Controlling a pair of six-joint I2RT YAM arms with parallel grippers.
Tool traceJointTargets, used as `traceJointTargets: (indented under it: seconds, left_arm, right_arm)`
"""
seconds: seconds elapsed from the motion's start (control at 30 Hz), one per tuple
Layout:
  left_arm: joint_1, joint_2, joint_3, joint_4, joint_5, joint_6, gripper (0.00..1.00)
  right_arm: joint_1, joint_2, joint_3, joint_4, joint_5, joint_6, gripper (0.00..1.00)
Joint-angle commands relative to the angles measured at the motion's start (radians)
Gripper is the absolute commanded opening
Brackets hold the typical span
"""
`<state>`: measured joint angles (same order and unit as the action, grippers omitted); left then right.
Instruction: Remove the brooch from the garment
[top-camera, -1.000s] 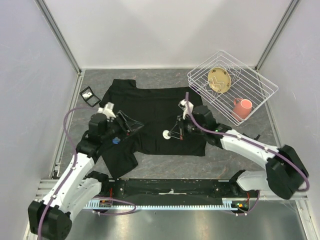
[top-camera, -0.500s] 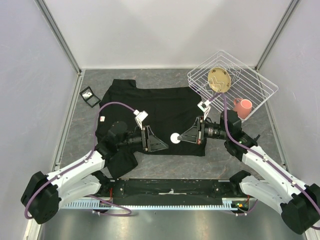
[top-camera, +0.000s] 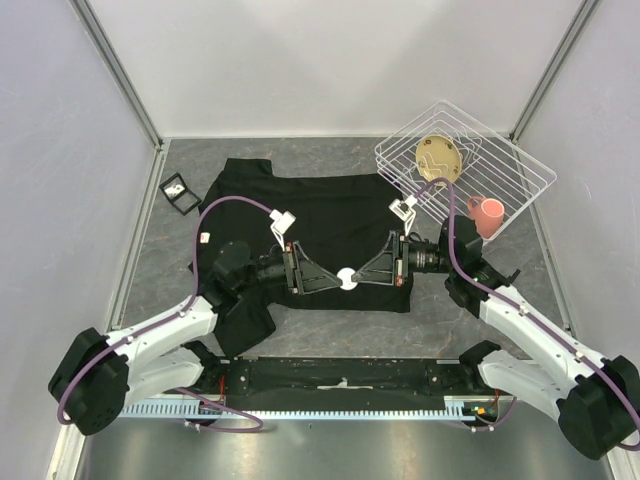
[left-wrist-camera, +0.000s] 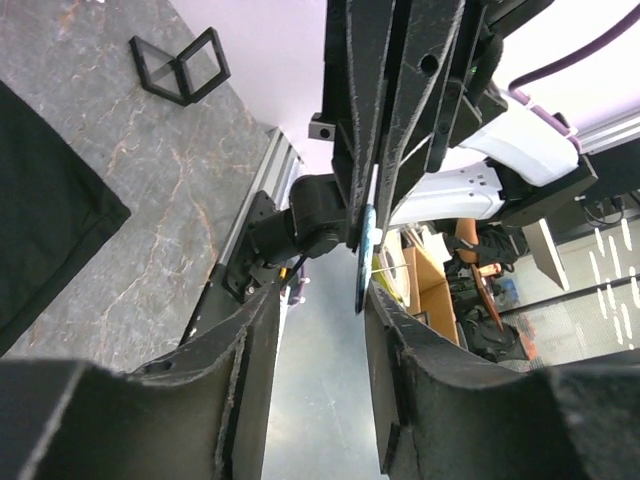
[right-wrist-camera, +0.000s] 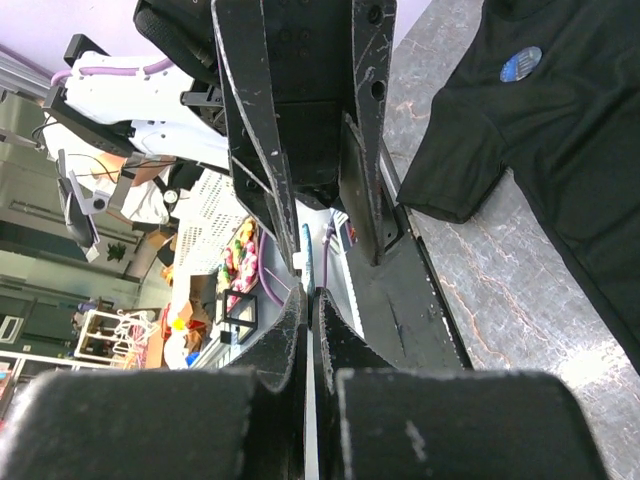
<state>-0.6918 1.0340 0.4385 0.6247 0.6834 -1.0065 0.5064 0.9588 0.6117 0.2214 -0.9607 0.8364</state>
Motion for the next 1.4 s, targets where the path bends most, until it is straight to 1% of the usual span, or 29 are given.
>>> traceJointTargets:
  seconds: [0.0,0.07,0.1,0.17,0.23,0.3,0.37,0.4,0.43,0.57,0.6,0.63,0.67,0.77,0.87,1.03,1.13,1.17,1.23,1.27,1.33,1.37]
  left_arm:
    - [-0.003,0.014,-0.007,0.164,-0.002,-0.066,0.43]
    - [-0.003,0.02,-0.003,0.178,-0.005,-0.07,0.39]
    - [-0.003,0.023,0.002,0.178,0.002,-0.07,0.33]
    - [-0.003,0.032,0.009,0.181,0.008,-0.073,0.27]
    - [-0.003,0.031,0.008,0.179,0.011,-0.072,0.15]
    - [-0.003,0.023,0.005,0.176,0.016,-0.07,0.09]
    - [-0.003,0.011,0.002,0.161,0.018,-0.066,0.06]
    - [-0.003,0.002,0.0,0.149,0.007,-0.064,0.02]
    - [-0.003,-0.005,-0.003,0.138,-0.001,-0.061,0.02]
    - [-0.003,-0.055,0.002,0.052,-0.071,-0.061,0.02]
    - [-0.003,-0.077,0.006,-0.007,-0.103,-0.061,0.02]
    - [-0.003,-0.089,0.015,-0.031,-0.12,-0.061,0.02]
    - [-0.003,-0.1,0.02,-0.061,-0.137,-0.066,0.02]
    - [-0.003,-0.126,0.034,-0.115,-0.17,-0.069,0.02]
    - [-0.003,-0.129,0.04,-0.117,-0.171,-0.084,0.02]
    - [-0.003,-0.118,0.037,-0.108,-0.166,-0.11,0.02]
    - [-0.003,-0.111,0.025,-0.063,-0.16,-0.138,0.02]
    - [-0.003,-0.104,0.022,-0.043,-0.157,-0.151,0.02]
    - [-0.003,-0.098,0.016,-0.025,-0.148,-0.161,0.02]
    - [-0.003,-0.098,0.016,-0.02,-0.148,-0.167,0.02]
    - [-0.003,-0.097,0.016,-0.02,-0.147,-0.167,0.02]
    - [-0.003,-0.098,0.016,-0.02,-0.143,-0.164,0.02]
  right_arm:
    - [-0.002,0.012,0.011,0.064,-0.042,0.009,0.0]
    - [-0.003,0.018,0.014,0.05,-0.044,-0.002,0.0]
    - [-0.002,0.02,0.014,0.052,-0.042,0.0,0.0]
    - [-0.002,0.02,0.016,0.059,-0.039,0.003,0.0]
    - [-0.002,0.023,0.019,0.059,-0.032,0.006,0.0]
    - [-0.002,0.024,0.023,0.061,-0.026,0.015,0.0]
    - [-0.002,0.02,0.023,0.064,-0.004,0.024,0.0]
    - [-0.002,0.02,0.025,0.064,0.002,0.032,0.0]
    - [-0.003,0.02,0.025,0.064,0.019,0.033,0.0]
    - [-0.002,-0.003,0.028,0.007,0.065,0.01,0.37]
    - [-0.002,-0.009,0.026,-0.002,0.072,0.006,0.42]
    - [-0.002,-0.018,0.026,-0.013,0.077,0.0,0.46]
    - [-0.003,-0.032,0.023,-0.014,0.091,-0.002,0.53]
    - [-0.002,-0.042,0.014,-0.002,0.091,-0.01,0.63]
    - [0.003,-0.026,0.016,0.022,0.076,-0.007,0.67]
    - [0.038,-0.003,0.036,0.053,0.076,-0.011,0.69]
    - [0.067,0.017,0.039,0.064,0.091,-0.013,0.65]
    - [0.079,0.026,0.039,0.064,0.097,-0.014,0.6]
    - [0.086,0.035,0.039,0.068,0.102,-0.014,0.55]
    - [0.089,0.038,0.039,0.07,0.105,-0.014,0.5]
    - [0.089,0.034,0.036,0.072,0.117,-0.013,0.44]
    - [0.09,0.032,0.036,0.072,0.128,-0.013,0.37]
